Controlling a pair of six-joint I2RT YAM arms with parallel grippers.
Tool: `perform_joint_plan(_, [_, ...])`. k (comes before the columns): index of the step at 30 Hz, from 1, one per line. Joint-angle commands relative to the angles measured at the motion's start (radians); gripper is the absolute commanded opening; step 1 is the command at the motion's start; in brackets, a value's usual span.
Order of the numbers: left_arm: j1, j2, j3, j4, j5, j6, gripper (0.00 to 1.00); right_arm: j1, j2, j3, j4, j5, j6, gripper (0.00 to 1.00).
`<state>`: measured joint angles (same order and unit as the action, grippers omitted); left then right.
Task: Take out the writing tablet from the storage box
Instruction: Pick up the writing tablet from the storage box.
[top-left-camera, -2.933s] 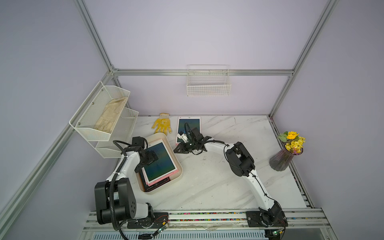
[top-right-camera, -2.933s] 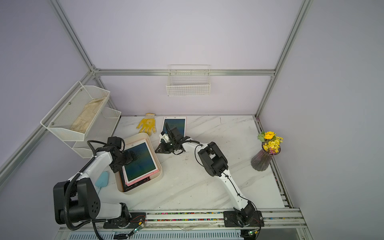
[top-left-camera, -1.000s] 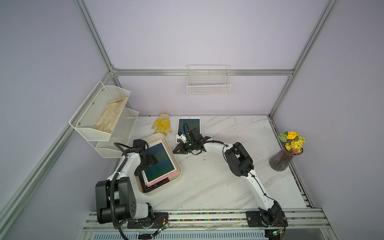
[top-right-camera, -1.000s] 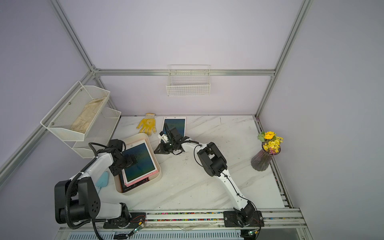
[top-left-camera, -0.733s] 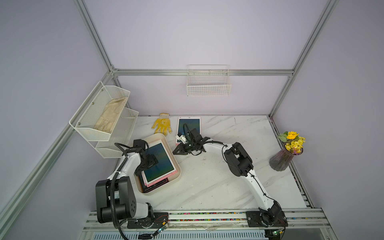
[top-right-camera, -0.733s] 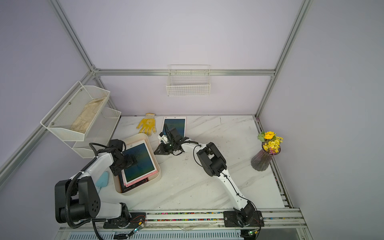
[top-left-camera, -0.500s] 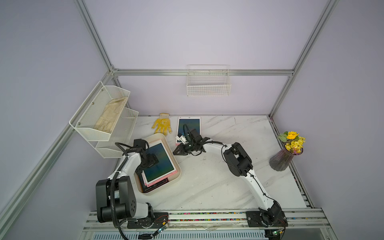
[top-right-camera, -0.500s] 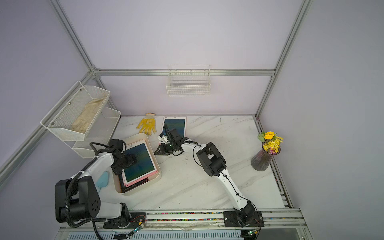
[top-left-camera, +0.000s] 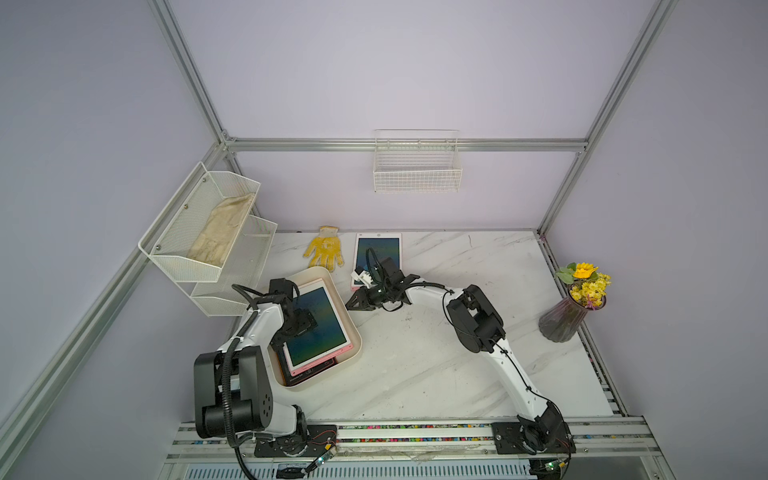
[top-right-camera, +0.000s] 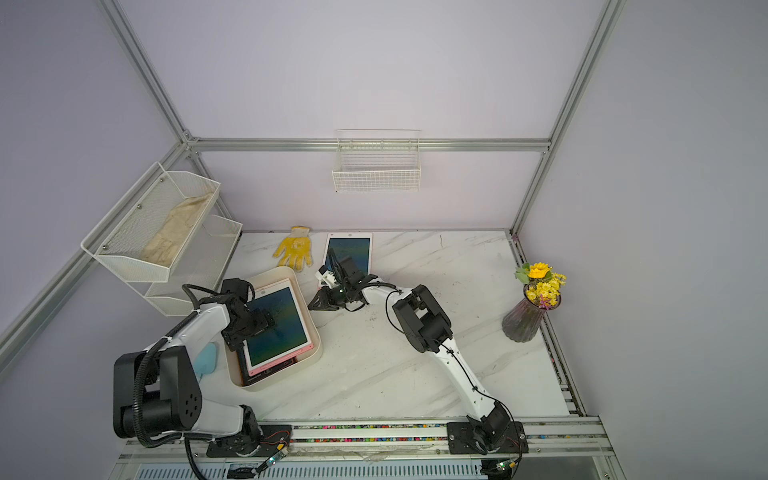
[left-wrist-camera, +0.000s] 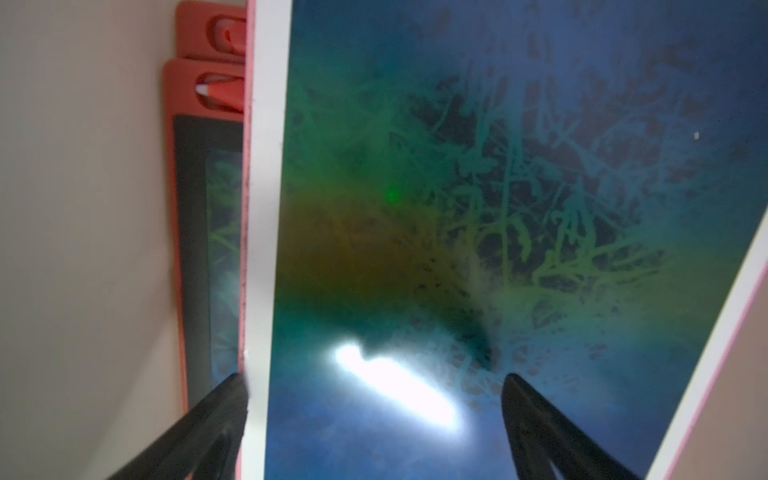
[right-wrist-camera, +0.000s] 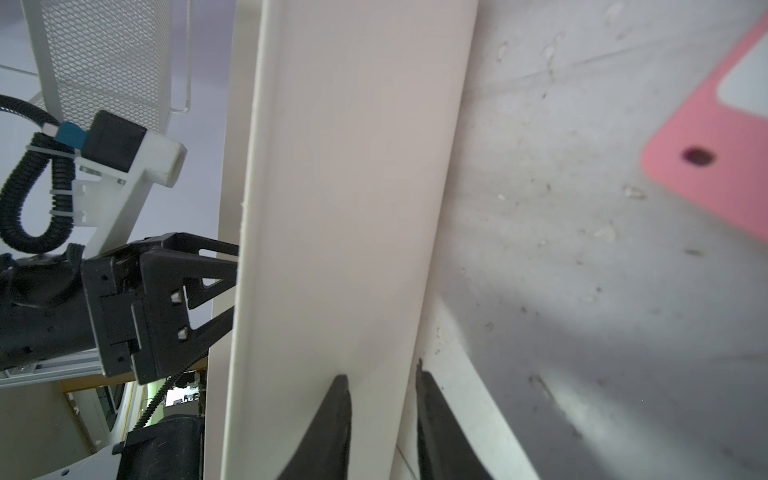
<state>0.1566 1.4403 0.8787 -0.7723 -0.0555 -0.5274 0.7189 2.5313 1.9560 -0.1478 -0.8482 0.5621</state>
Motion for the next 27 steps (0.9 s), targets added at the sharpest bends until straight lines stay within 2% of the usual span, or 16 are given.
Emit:
perform_joint_plan(1, [0.001,-0.054,0.025,-0.032,-0.014,0.011,0.95,0.021,0.006,0.034,0.025,-0.036,-0.011,0.3])
perform_joint_plan(8, [0.001,-0.086,0.027,-0.042,-0.028,0.006,0.96,0.021,0.006,0.038,0.025,-0.039,-0.014,0.3])
perform_joint_plan(17, [0.001,0.015,0.025,-0.035,-0.017,0.009,0.96,0.019,0.006,0.045,0.025,-0.05,-0.019,0.3])
perform_joint_plan(27, [0.001,0.001,0.016,-0.006,0.006,0.013,0.95,0.017,0.007,0.046,0.026,-0.054,-0.021,0.3])
